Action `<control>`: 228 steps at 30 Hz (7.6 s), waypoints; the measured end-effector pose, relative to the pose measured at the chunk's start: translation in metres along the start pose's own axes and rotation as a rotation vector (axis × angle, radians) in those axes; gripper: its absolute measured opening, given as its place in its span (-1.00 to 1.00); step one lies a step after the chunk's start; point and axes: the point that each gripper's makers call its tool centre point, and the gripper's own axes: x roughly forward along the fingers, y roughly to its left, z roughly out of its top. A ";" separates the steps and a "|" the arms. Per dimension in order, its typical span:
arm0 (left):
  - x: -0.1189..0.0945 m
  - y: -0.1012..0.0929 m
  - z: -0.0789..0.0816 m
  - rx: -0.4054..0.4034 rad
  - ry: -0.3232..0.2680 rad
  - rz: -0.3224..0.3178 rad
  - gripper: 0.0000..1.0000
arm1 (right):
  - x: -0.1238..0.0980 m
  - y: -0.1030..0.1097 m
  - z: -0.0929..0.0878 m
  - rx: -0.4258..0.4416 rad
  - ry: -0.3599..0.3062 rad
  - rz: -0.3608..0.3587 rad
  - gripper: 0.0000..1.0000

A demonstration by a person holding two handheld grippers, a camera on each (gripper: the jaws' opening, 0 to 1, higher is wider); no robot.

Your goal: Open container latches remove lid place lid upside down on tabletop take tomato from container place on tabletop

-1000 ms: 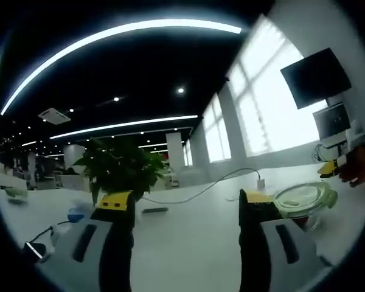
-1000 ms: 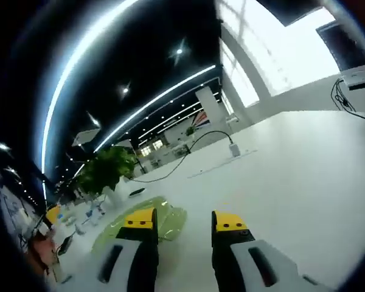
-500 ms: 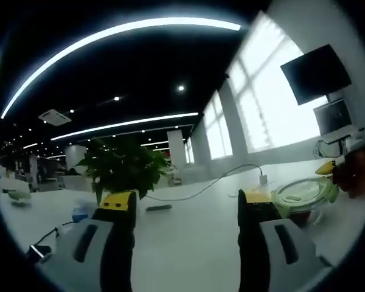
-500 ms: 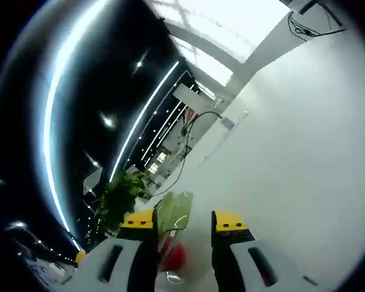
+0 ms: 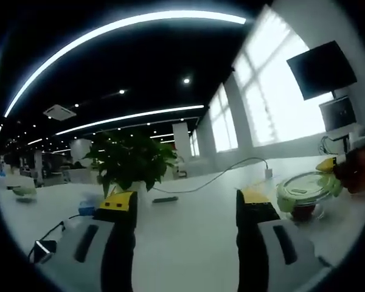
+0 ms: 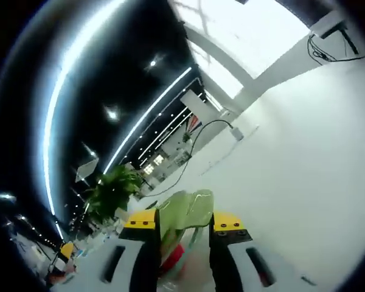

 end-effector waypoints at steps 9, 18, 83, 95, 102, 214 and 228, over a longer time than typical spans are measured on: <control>0.000 -0.002 -0.004 -0.015 0.003 -0.001 0.23 | 0.001 -0.010 0.011 -0.013 -0.020 -0.062 -0.89; -0.003 0.002 -0.002 -0.021 -0.007 0.008 0.23 | 0.005 0.005 0.030 0.023 -0.053 -0.066 -1.00; -0.009 0.016 0.002 -0.037 -0.035 0.036 0.19 | 0.083 0.168 0.117 0.113 0.064 0.380 -1.00; -0.004 0.004 0.005 -0.028 -0.040 0.007 0.20 | 0.086 0.104 0.184 0.072 -0.084 0.216 -1.00; -0.006 0.002 0.003 -0.029 -0.034 0.014 0.20 | 0.100 0.072 0.196 0.008 -0.119 0.116 -1.00; -0.044 0.065 -0.003 -0.040 -0.044 0.150 0.10 | 0.232 0.100 0.020 -0.562 0.035 -0.095 -0.83; -0.027 0.050 -0.005 -0.047 -0.033 0.117 0.11 | 0.203 0.106 0.067 -0.647 -0.039 -0.024 -0.70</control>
